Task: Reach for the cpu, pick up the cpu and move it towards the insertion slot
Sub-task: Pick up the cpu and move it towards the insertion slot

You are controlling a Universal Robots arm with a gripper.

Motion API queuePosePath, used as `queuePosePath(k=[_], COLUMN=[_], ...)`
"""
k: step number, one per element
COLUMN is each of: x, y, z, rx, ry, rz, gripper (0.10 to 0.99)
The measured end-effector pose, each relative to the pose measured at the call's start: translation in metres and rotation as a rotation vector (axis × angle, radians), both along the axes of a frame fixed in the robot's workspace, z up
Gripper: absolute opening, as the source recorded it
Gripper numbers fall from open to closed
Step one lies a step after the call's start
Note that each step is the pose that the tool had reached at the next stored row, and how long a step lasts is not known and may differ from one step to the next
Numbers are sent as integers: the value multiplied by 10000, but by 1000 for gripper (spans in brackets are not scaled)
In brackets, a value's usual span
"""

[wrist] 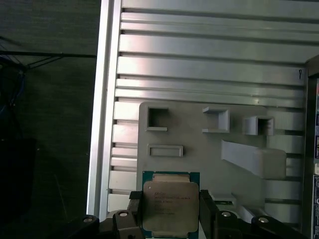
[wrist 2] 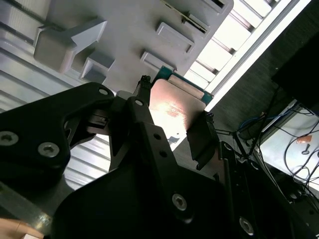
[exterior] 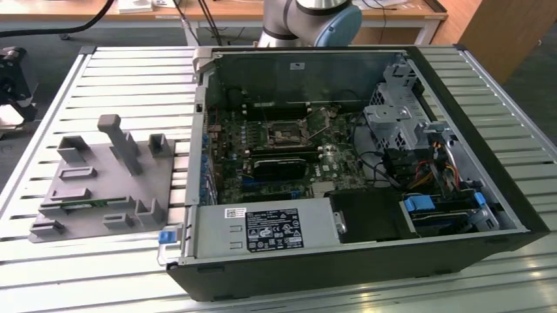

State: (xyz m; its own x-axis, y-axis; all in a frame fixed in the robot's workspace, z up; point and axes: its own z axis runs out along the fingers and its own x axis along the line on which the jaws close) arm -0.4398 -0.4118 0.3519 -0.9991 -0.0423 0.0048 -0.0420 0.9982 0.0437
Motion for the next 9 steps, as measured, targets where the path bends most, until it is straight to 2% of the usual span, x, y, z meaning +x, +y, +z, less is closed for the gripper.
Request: queuePosePath(k=[9], x=[0], y=[0], z=[119], rx=[1], ry=[-1], rz=[0], gripper=[541])
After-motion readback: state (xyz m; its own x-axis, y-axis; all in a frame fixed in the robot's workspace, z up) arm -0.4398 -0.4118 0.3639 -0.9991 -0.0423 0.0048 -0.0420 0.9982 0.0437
